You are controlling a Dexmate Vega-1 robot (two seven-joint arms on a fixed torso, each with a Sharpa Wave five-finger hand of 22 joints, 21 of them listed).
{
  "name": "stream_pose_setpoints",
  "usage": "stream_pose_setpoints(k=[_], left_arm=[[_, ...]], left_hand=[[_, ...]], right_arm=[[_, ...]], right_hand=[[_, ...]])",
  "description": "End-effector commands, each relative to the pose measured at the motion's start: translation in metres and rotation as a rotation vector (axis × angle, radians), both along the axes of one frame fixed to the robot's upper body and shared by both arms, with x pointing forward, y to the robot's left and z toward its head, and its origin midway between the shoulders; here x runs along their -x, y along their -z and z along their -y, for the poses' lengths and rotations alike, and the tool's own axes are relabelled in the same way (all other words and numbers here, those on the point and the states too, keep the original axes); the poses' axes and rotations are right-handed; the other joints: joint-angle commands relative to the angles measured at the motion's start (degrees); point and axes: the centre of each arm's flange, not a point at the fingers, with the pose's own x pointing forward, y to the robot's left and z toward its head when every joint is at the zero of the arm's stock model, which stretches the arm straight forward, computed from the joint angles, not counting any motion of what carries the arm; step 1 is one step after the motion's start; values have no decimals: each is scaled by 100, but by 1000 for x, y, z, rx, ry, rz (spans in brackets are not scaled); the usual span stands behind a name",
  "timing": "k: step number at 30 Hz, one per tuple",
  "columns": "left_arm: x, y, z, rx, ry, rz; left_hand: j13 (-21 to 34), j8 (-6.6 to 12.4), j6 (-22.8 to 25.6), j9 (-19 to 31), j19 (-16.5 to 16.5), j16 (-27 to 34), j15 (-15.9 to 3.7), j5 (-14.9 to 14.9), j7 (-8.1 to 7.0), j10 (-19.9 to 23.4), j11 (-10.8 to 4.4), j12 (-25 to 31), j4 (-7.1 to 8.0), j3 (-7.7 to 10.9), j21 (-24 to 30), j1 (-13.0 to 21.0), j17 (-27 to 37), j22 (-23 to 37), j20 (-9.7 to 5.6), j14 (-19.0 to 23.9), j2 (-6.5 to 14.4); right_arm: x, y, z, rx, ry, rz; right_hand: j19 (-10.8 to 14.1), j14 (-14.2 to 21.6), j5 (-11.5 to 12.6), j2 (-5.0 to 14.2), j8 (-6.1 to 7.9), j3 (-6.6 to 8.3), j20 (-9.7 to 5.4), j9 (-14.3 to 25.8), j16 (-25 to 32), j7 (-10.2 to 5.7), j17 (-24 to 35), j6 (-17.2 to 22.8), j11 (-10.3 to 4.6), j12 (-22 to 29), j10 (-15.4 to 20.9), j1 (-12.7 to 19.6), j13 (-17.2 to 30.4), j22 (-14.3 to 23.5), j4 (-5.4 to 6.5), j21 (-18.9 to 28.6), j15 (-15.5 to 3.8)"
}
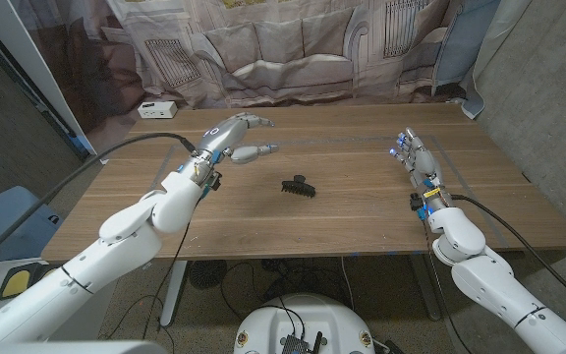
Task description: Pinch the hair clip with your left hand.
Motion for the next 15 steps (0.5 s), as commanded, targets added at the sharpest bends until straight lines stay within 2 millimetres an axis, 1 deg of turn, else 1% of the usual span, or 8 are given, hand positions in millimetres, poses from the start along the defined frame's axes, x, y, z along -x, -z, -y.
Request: stream_pose_setpoints(k=[1,5,8,9,10,11,13,15], left_arm=[[5,-25,0,-114,-85,-13],[6,-35,1,-163,-105,-38],[6,-38,2,-179,-119,-18],[7,-39,2,-185,-124,-12],[7,-40,3,-195,-131,-10],[7,-42,4,-205,-136,-10],[7,-44,5,-226,-148,-7],[6,-46,7,-248,-159,-10]], left_hand=[[11,-46,9,10,-20,-19,-200,57,-122,17,-74,-53,-33,77,-28,234,-5,21,1,-30,-40],[10,-63,5,11,-53,-31,-226,67,-163,30,-129,-76,-33,95,-46,367,-5,19,12,-60,-87],[10,-74,2,12,-50,-36,-240,75,-221,37,-190,-95,-32,103,-48,467,-6,18,12,-81,-123],[10,-66,51,14,-8,-27,-280,90,-270,115,-276,-90,-36,114,-36,602,-6,16,0,-67,-169],[9,-54,108,15,57,-16,-312,101,-336,142,-302,-100,-34,118,-15,695,-7,17,-34,-40,-204],[10,-53,134,15,110,-4,-336,109,-344,205,-367,-92,-29,120,0,770,-8,18,-48,-9,-232],[10,-50,189,17,181,-5,-362,128,-436,264,-422,-102,-26,123,16,912,-9,21,-99,2,-276],[10,-55,204,18,192,-3,-386,141,-464,288,-489,-113,-24,125,13,998,-9,21,-95,13,-299]], right_arm=[[2,3,1,-14,14,7],[1,2,0,-15,14,7],[1,2,0,-18,14,8],[0,2,-1,-18,14,7],[0,2,-1,-19,13,7],[0,2,-1,-21,11,8],[0,3,-2,-21,12,9],[0,2,-2,-23,12,10]], right_hand=[[16,34,22,28,30,38,11,11,-13,3,-6,56,17,-21,75,93,25,11,-31,-29,19],[13,36,22,47,31,54,19,11,-17,3,-9,63,12,-25,76,120,25,12,-40,-33,18],[11,38,22,57,32,62,21,11,-19,-1,-11,68,5,-25,82,133,25,12,-46,-36,17],[11,38,22,60,33,64,22,11,-20,-2,-11,71,2,-25,83,137,25,12,-47,-36,17],[11,38,22,64,32,67,23,11,-21,-2,-11,69,5,-26,84,142,25,12,-49,-37,19],[10,35,21,68,32,70,24,10,-23,-4,-12,70,5,-26,85,148,25,12,-51,-38,15],[8,38,21,73,32,74,24,10,-23,-4,-13,72,4,-26,89,155,25,12,-53,-40,13],[7,40,21,78,32,79,26,10,-24,-3,-14,73,-4,-26,93,163,25,12,-57,-41,10]])
